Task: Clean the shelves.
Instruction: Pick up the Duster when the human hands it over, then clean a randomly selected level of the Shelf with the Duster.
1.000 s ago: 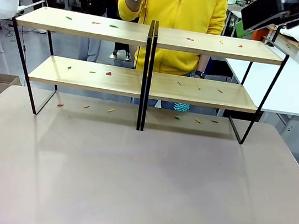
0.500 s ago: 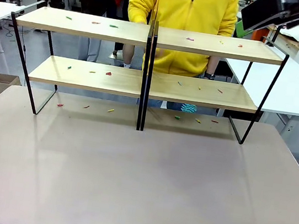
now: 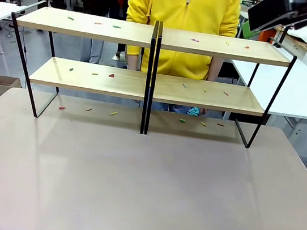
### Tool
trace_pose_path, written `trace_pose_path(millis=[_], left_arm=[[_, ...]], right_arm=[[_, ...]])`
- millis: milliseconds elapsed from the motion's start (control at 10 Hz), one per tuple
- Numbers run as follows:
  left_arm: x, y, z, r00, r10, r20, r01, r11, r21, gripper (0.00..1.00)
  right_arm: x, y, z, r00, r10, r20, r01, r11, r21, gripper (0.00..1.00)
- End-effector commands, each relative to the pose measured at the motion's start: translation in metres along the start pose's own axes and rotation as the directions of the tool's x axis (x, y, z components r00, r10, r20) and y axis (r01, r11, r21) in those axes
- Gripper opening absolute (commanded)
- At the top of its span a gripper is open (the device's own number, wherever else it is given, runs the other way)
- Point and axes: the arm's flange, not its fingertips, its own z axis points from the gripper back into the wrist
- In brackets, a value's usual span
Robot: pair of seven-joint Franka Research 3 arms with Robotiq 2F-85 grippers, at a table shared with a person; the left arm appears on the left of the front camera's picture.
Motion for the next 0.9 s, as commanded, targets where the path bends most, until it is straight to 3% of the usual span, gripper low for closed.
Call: trace_pose_path(millis=[0,100,200,800], left_arm=[[-0.033,-0.002,0.048,0.962,-0.208,0.178,0.197,0.978,0.074,0.00],[-0.053,-0.005,0.071,0.945,-0.140,0.295,0.134,0.990,0.041,0.00],[-0.027,-0.009,0.042,0.992,-0.094,0.088,0.091,0.995,0.045,0.02],[-0.027,-0.009,0.042,0.992,-0.094,0.088,0.091,0.995,0.045,0.02]], right_arm=[[0.000,-0.001,0.001,1.000,-0.003,0.001,0.003,1.000,0.005,1.00],[0.000,-0.001,0.001,1.000,-0.003,0.001,0.003,1.000,0.005,1.00],[0.000,-0.001,0.001,1.000,-0.003,0.001,0.003,1.000,0.005,1.00],[0.000,-0.001,0.001,1.000,-0.003,0.001,0.003,1.000,0.005,1.00]])
